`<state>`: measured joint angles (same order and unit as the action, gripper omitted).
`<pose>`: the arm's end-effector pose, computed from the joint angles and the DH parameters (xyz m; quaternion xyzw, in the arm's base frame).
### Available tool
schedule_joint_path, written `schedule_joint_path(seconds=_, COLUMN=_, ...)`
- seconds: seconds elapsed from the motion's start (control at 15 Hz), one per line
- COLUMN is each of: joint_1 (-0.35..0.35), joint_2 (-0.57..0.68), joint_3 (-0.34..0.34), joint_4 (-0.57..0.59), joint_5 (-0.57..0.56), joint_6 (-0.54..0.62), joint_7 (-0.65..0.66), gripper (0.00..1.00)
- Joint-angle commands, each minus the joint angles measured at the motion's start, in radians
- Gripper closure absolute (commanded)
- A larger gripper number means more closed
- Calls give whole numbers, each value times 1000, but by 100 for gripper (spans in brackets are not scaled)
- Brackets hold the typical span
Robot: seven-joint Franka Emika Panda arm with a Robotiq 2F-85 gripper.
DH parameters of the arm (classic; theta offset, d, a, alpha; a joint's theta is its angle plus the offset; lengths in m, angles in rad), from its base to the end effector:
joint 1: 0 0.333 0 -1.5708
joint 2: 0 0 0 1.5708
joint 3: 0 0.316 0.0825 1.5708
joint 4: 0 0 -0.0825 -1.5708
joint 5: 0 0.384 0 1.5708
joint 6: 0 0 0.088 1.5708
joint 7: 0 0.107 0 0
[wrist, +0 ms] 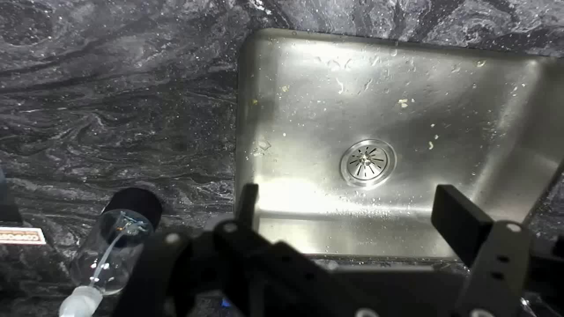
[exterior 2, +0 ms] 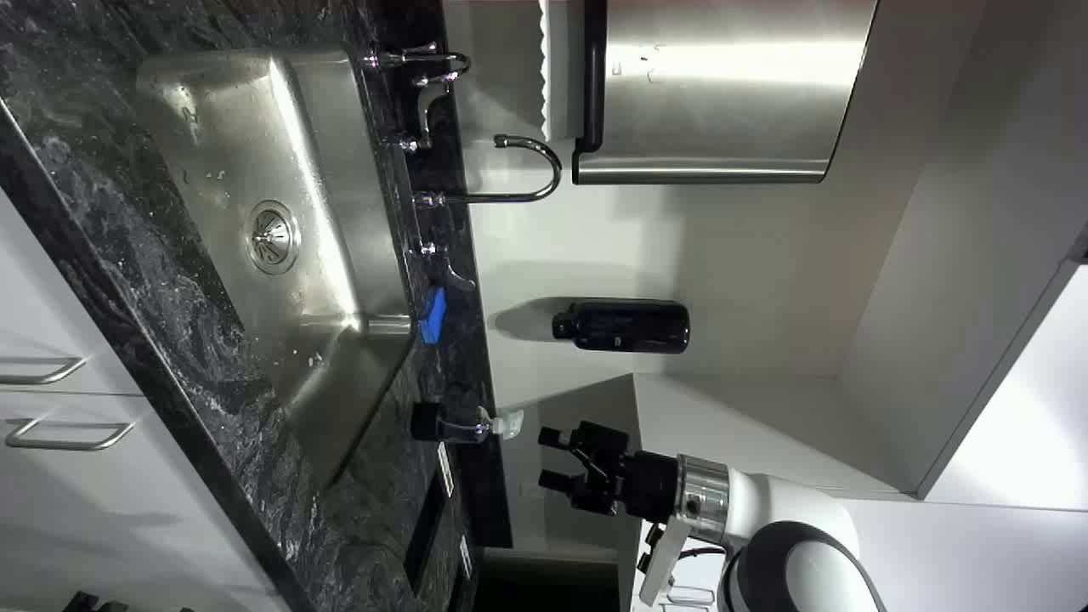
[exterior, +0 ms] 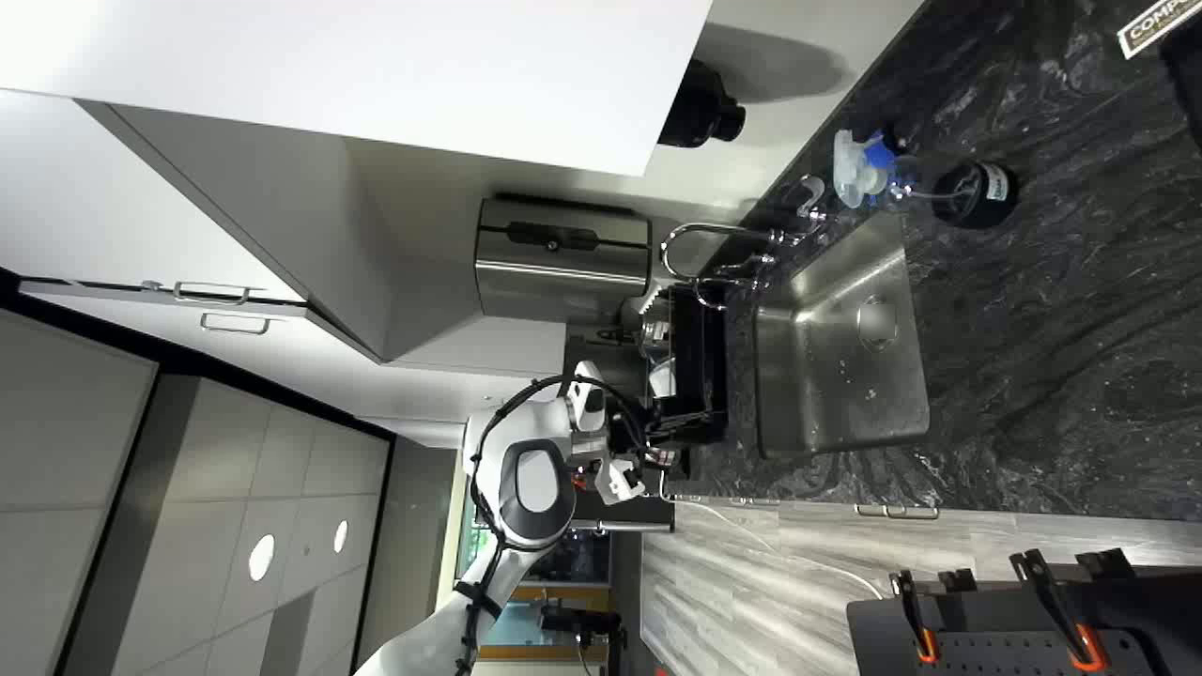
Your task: Open the right handle of the tap, then close it
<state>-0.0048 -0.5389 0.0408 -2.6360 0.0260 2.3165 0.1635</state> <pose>0.3911 0.0146 0.4395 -0.9913 0.0728 -0.1088 0.0106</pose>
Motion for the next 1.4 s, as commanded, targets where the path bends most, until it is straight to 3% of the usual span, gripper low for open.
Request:
schedule_joint_path(seconds=0.0, joint_1=-3, joint_2=0, joint_3=3, joint_4=2, joint_5=2, joint_6=-3, joint_7=-2, gripper=0)
schedule_joint_path(seconds=0.67, joint_1=8, joint_2=26, joint_3=-2, joint_4=26, joint_5=-11, joint_6=29, joint_7=-54, gripper=0)
schedule_joint_path(seconds=1.33, joint_1=18, joint_2=319, joint_3=-15, joint_4=252, joint_5=-195, joint_6=145, joint_7=-374, gripper=0)
